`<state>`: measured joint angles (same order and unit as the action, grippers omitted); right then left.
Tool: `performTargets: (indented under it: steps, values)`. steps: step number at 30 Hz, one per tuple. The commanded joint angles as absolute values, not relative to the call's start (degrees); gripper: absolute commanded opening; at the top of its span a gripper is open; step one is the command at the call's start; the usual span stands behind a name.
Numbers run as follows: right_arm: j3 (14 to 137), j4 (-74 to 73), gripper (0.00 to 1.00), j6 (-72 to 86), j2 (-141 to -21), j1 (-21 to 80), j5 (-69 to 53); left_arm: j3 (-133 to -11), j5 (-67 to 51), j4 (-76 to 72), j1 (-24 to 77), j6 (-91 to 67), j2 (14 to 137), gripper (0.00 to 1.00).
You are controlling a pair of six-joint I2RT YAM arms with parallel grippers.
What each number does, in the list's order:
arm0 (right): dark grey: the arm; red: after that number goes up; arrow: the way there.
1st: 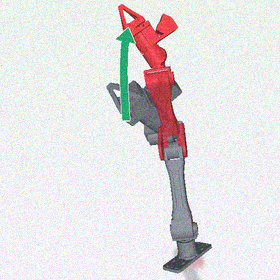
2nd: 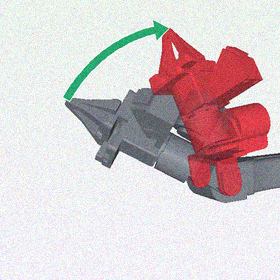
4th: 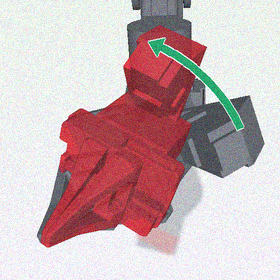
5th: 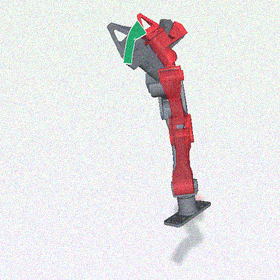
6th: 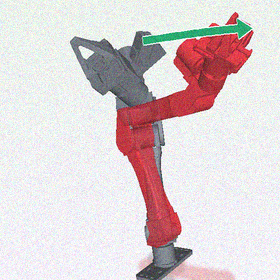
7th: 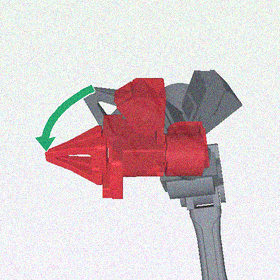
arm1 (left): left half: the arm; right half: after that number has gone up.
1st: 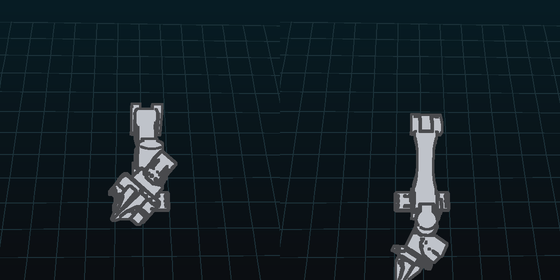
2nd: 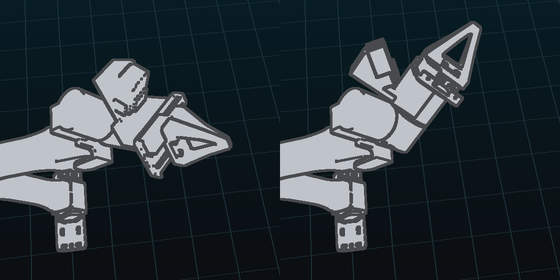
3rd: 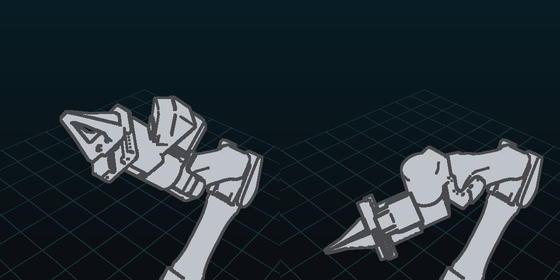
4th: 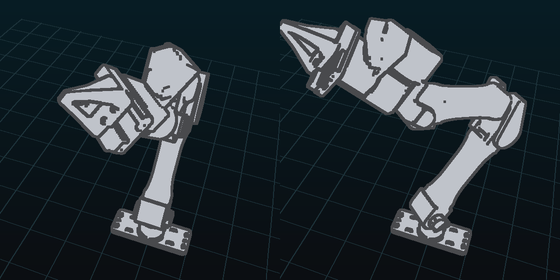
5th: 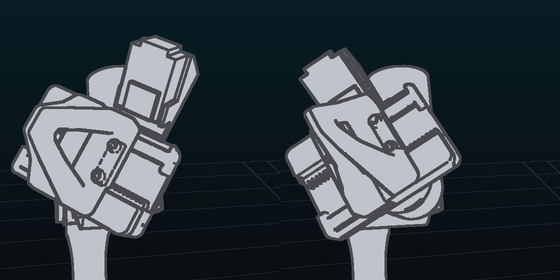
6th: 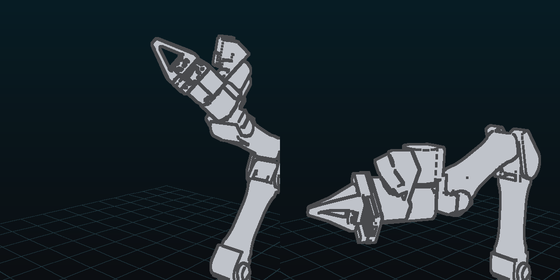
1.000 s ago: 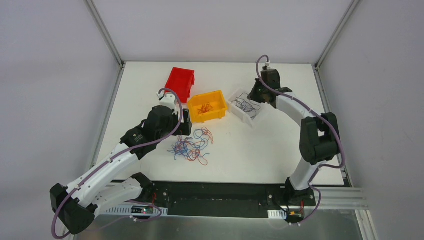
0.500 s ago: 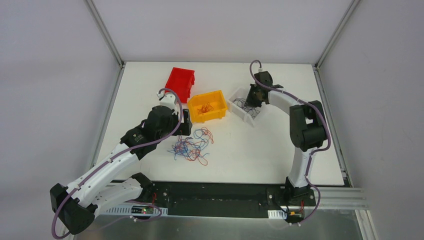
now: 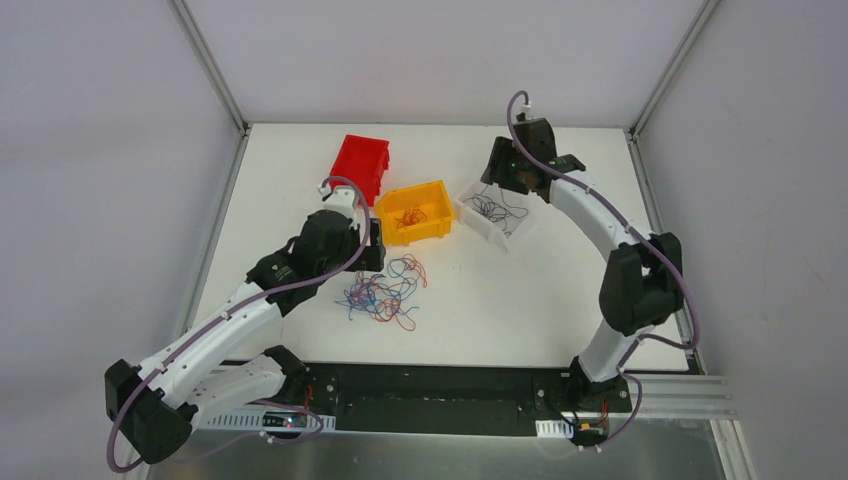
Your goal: Untangle the cables
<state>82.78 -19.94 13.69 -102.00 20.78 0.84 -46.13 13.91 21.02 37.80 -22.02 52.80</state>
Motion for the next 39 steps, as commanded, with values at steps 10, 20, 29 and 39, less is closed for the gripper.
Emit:
performTargets:
  steps: [10,20,29,39]
  values:
    - [70.21,-19.21,0.84,11.43,-80.76,26.18,1.24,-44.59,10.82,21.56,37.62,-24.84,60.64,0.99]
    - [48.27,-3.41,0.83,18.16,-68.57,39.04,-3.55,-40.58,10.38,28.55,37.62,-29.07,56.07,0.99]
    - [45.49,7.64,0.82,22.28,-76.55,47.68,-1.79,-37.12,6.53,28.83,37.62,-34.17,56.32,0.99]
    - [45.94,10.83,0.81,25.37,-80.51,50.17,-0.36,-32.71,2.20,22.45,37.62,-36.08,60.85,0.99]
